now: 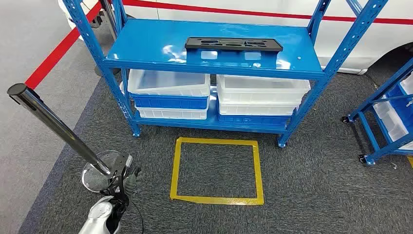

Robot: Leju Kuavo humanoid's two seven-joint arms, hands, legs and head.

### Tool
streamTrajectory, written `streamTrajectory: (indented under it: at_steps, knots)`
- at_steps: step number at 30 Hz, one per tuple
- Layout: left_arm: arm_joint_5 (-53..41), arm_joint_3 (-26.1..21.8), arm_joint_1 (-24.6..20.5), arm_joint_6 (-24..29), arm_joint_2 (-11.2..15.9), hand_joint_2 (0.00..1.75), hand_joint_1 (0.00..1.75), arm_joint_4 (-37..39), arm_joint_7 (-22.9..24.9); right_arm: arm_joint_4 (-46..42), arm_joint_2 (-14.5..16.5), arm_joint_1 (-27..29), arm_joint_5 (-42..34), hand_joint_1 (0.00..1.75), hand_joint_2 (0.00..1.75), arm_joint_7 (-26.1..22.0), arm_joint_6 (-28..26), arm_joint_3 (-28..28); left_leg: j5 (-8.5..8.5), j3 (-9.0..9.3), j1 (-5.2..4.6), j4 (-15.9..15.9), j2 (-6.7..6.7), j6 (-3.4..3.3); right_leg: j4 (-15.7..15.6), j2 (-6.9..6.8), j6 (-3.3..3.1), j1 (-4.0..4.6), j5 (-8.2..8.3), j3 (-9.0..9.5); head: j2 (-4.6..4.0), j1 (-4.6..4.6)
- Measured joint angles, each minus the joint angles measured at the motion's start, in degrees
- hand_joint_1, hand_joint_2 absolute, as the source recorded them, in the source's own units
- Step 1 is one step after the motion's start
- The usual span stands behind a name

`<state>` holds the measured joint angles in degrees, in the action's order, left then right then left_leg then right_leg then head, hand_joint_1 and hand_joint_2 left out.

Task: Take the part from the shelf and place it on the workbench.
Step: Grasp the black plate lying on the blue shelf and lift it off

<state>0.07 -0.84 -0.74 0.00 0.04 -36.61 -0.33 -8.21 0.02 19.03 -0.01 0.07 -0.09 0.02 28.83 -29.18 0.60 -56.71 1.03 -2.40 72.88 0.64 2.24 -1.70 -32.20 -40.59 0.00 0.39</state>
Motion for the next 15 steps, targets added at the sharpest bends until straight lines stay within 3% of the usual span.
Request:
streamTrajectory:
  at_steps: [3,4,5,9,11,13,15]
  knots:
    - [0.00,0.00,2.22,0.00,-0.07,0.00,0.00,1.60,0.08,-1.89,-0.03,-1.84,0.01,0.00,0.00,-0.04,-0.02,0.00,0.87,1.14,0.38,0.06,-0.15,0.83,-8.19,-0.54,0.17,-0.22,4.50,3.90,0.00,0.04]
    - [0.00,-0.01,3.57,0.00,-0.07,0.00,0.00,2.95,0.15,-3.29,0.00,-3.18,0.01,0.00,0.00,-0.07,0.01,0.00,1.29,1.53,0.44,0.09,-0.37,1.28,-11.10,-0.79,-0.02,-0.09,5.19,5.19,0.00,0.10]
    - [0.00,-0.02,5.07,0.00,-0.05,0.00,0.00,4.53,0.23,-4.91,0.04,-4.74,0.01,0.00,0.00,-0.09,0.03,0.00,1.67,1.77,0.40,0.18,-0.71,1.75,-12.71,-0.96,-0.41,0.07,5.45,5.94,0.00,0.13]
    - [0.00,0.03,11.49,0.00,-0.05,0.00,0.00,12.43,0.37,-13.06,0.19,-11.22,0.01,0.00,0.00,-0.13,0.09,0.00,2.34,2.64,0.39,-1.03,-1.56,3.10,-13.30,-0.17,-2.80,0.36,4.53,7.06,0.00,0.03]
    - [0.01,0.06,14.48,-0.02,-0.06,0.00,0.00,16.59,0.37,-17.29,0.22,-14.37,0.01,0.00,0.00,-0.14,0.09,0.00,3.56,-0.17,0.57,-6.27,-1.50,3.35,-13.67,0.48,-3.63,0.47,4.04,8.31,0.00,-0.10]
    - [0.01,0.08,17.13,-0.02,-0.01,0.00,0.00,20.31,0.39,-20.91,0.22,-16.95,0.01,0.00,0.00,-0.15,0.08,0.00,6.33,-5.38,0.54,-13.83,-1.43,3.36,-13.76,1.40,-4.14,0.76,3.28,9.14,0.00,-0.20]
    - [0.00,0.08,18.96,0.00,0.09,0.00,0.00,22.73,0.41,-23.31,0.22,-18.35,0.01,0.00,0.00,-0.16,0.08,-0.01,8.19,-9.31,0.44,-17.27,-1.41,3.15,-13.76,2.45,-4.33,1.12,2.24,10.40,0.00,-0.21]
